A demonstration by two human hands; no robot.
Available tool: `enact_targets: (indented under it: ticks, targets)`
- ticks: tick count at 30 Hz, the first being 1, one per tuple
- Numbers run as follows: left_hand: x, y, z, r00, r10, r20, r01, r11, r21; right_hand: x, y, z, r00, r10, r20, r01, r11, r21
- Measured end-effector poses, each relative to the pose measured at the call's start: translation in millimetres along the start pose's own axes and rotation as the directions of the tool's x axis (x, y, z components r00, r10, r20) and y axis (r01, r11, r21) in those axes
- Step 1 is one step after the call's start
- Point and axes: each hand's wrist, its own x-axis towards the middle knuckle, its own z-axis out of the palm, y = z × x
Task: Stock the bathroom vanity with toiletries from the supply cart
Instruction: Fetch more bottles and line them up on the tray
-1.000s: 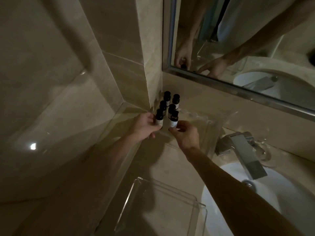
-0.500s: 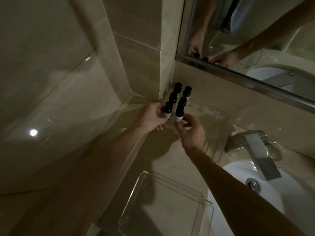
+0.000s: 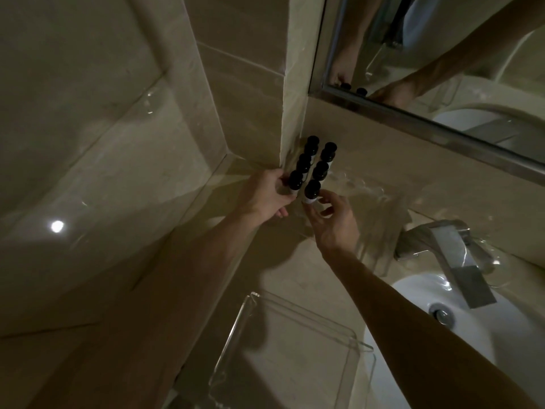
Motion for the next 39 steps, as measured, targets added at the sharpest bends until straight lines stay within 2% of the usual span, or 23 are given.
enact_targets:
  ticks: [6, 21, 28, 39]
  targets:
    - [-0.2, 0.5, 1.3, 1.000, -0.001, 0.004, 0.001, 1.000, -0.021, 1.1, 2.5, 4.6, 0.999, 0.004, -0.034, -0.004, 1.000, -0.009]
    - [-3.8, 1.4, 2.4, 1.000, 0.000, -0.020, -0.001, 0.998, -0.055, 3.6, 7.0, 4.3, 1.000, 0.020, -0.013, -0.019, 0.999, 0.043]
    - [-8.0, 3.2, 2.1, 0.999, 0.005, -0.038, -0.006, 1.000, -0.024, 2.6, 2.3, 6.4, 0.999, 0.050, 0.002, -0.050, 0.999, -0.009]
    - [-3.4, -3.2, 5.1, 0.999, 0.002, -0.038, -0.003, 0.999, -0.036, 0.9, -7.5, 6.7, 0.996, 0.074, -0.052, -0.075, 0.997, -0.019]
